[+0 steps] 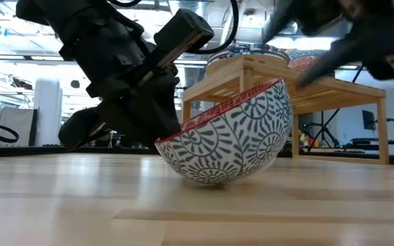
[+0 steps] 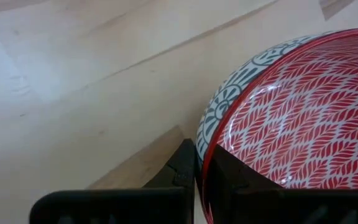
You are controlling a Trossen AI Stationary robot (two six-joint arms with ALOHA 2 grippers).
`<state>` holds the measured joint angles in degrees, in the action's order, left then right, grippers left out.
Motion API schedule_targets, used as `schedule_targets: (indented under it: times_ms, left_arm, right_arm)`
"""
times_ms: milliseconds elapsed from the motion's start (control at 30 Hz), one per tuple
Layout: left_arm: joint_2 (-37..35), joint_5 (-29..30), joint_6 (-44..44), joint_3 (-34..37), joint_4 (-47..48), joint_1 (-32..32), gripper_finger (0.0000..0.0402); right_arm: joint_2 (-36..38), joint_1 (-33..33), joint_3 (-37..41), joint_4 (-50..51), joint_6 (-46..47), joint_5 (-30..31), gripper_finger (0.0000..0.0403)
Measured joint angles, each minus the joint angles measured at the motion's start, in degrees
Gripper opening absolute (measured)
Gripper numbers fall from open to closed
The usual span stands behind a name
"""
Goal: Place and stack bowls onto a shelf
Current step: Stack the red pattern bowl on top of the orange pattern bowl on the shelf
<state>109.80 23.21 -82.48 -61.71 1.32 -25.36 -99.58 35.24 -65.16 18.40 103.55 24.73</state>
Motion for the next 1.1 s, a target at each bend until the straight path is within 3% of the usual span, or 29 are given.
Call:
schedule_targets:
  times_ms: [267,467,833,1100]
  left_arm:
    - [0.0,1.6,2.4,0.1,-2.7,0.3,0.0011]
    - [0.0,1.4,4.9,0.1,-3.3,1.2,0.0033]
    - [-0.4,-7.9,11.4,-0.1,-3.9,4.8,0.0075]
    - [-3.2,-15.9,24.6,0.1,-4.8,6.8,0.0139]
  right_arm:
    - [-0.5,-4.5,0.1,3.9,-1.8,-9.1,0.023]
    - [-0.9,-5.8,0.0,5.0,-2.0,-11.0,0.0218]
    - [-0.9,-5.8,0.1,9.6,-1.1,-11.3,0.0053]
    - [0.2,-4.9,0.0,12.7,-1.9,-12.0,0.0028]
